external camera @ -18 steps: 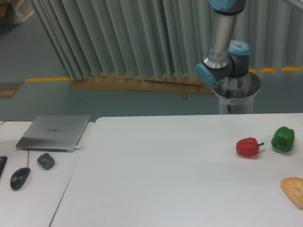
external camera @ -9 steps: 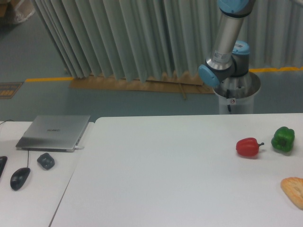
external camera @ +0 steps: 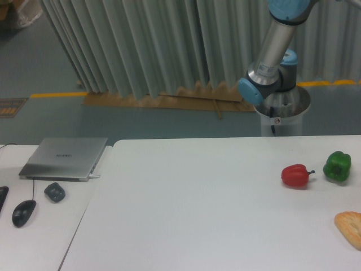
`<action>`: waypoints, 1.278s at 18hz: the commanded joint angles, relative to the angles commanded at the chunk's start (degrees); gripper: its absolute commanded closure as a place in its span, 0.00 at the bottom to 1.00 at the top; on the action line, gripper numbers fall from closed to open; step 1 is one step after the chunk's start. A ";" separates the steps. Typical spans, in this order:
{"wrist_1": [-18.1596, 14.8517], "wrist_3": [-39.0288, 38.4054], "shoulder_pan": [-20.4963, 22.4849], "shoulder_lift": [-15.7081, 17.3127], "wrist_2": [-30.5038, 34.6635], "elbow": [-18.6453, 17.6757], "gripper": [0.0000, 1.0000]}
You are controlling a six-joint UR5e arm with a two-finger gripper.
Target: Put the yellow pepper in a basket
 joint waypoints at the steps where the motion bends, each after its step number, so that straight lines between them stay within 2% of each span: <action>1: -0.09 -0.18 -0.09 0.09 -0.09 0.00 0.00; 6: -0.17 -0.35 -0.44 0.61 -0.35 -0.17 0.00; 8: -0.52 -0.79 -2.10 1.75 -0.35 -0.44 0.00; 11: -1.84 -8.23 -7.45 4.74 -0.26 -1.93 0.00; 14: -3.86 -11.95 -11.76 7.11 -0.53 -2.81 0.00; 17: -4.92 -17.47 -14.67 9.83 -2.98 -3.69 0.00; 21: -9.04 -23.98 -19.76 11.60 -4.13 -3.95 0.00; 22: -9.14 -27.13 -22.39 12.38 -3.78 -4.30 0.00; 23: -9.05 -28.46 -23.20 12.74 -4.04 -5.00 0.00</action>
